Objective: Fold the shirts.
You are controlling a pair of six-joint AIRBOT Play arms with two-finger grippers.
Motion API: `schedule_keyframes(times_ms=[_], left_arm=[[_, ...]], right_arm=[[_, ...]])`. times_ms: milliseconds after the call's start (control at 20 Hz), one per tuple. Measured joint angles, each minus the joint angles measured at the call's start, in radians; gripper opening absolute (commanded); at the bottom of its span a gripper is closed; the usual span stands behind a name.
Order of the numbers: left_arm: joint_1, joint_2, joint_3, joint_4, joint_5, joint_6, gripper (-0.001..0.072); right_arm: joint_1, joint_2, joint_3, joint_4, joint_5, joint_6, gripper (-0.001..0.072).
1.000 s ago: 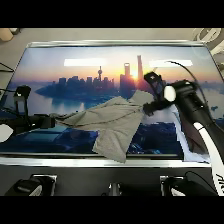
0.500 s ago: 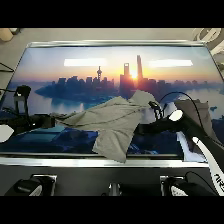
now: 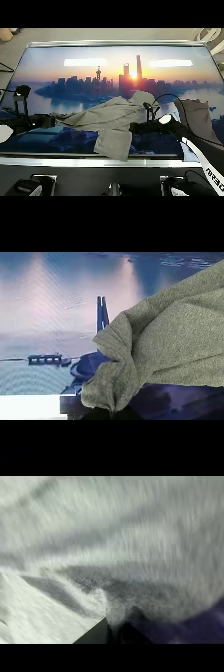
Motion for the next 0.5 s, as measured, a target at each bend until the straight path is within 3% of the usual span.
schedule_keyframes(times_ms=[250, 500], left_arm=[[0.0, 0.007, 0.143, 0.0, -0.002, 0.013, 0.0026], [0.0, 0.013, 0.54, -0.001, 0.001, 0.067, 0.0026]], right_arm=[[-0.11, 0.177, 0.211, -0.057, 0.096, -0.191, 0.0017], [-0.229, 0.527, 0.588, -0.267, 0.119, -0.271, 0.0017]])
